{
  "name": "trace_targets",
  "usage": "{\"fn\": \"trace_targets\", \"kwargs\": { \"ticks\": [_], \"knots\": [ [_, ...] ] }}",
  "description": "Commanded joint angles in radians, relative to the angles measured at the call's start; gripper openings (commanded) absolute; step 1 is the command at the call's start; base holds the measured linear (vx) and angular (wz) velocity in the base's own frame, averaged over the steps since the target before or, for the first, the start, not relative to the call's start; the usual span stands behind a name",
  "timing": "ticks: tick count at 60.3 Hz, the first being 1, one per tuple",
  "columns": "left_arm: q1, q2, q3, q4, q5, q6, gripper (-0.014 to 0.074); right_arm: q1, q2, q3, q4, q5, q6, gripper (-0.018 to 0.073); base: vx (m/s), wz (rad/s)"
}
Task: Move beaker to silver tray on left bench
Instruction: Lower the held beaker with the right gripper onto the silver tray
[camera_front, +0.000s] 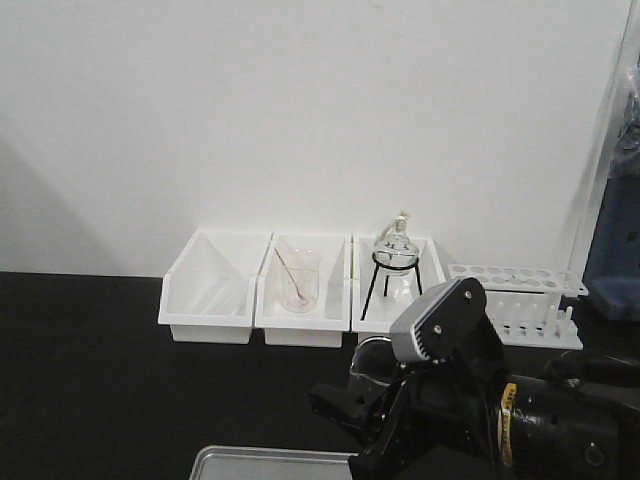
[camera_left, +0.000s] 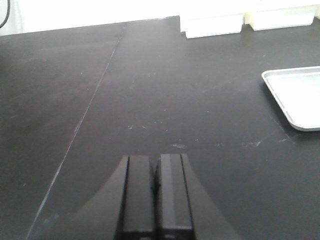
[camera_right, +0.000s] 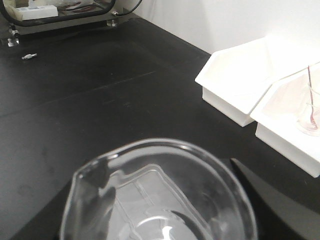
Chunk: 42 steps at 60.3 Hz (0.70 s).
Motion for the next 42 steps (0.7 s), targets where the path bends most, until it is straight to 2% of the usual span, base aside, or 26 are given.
{"fn": "trace_targets", "kwargs": {
  "ticks": [1, 12, 18, 24, 32, 38, 42],
  "knots": [
    [-0.005, -0.008, 0.020, -0.003, -0.075, -0.001, 0.0001, -0.003, -0.034, -0.030, 0.035, -0.033, 0.004, -0.0011, 0.00, 0.00],
    [-0.005, -0.008, 0.020, -0.003, -0.075, -0.001, 0.0001, -0.003, -0.022, -0.031, 0.043, -0.024, 0.001, -0.0011, 0.00, 0.00],
    [-0.005, -0.008, 0.020, -0.003, -0.075, -0.001, 0.0001, -0.003, 0.020, -0.033, 0.048, 0.021, -0.041, -0.0011, 0.00, -0.01],
    [-0.005, -0.008, 0.020, -0.003, -0.075, -0.001, 0.0001, -0.003, 0.101, -0.049, 0.116, 0.029, -0.103, -0.0011, 0.00, 0.00],
    [-0.005, -0.008, 0.020, -0.003, -0.075, -0.001, 0.0001, -0.003, 0.246, -0.123, 0.224, -0.052, -0.240, -0.0011, 0.00, 0.00],
    [-0.005, -0.008, 0.020, -0.003, -0.075, -0.001, 0.0001, -0.003, 0.353, -0.184, 0.255, -0.113, -0.330, -0.0011, 0.00, 0.00],
    [-0.005, -0.008, 0.020, -0.003, -0.075, -0.001, 0.0001, -0.003, 0.419, -0.216, 0.255, -0.145, -0.347, -0.0011, 0.00, 0.00]
  ]
}}
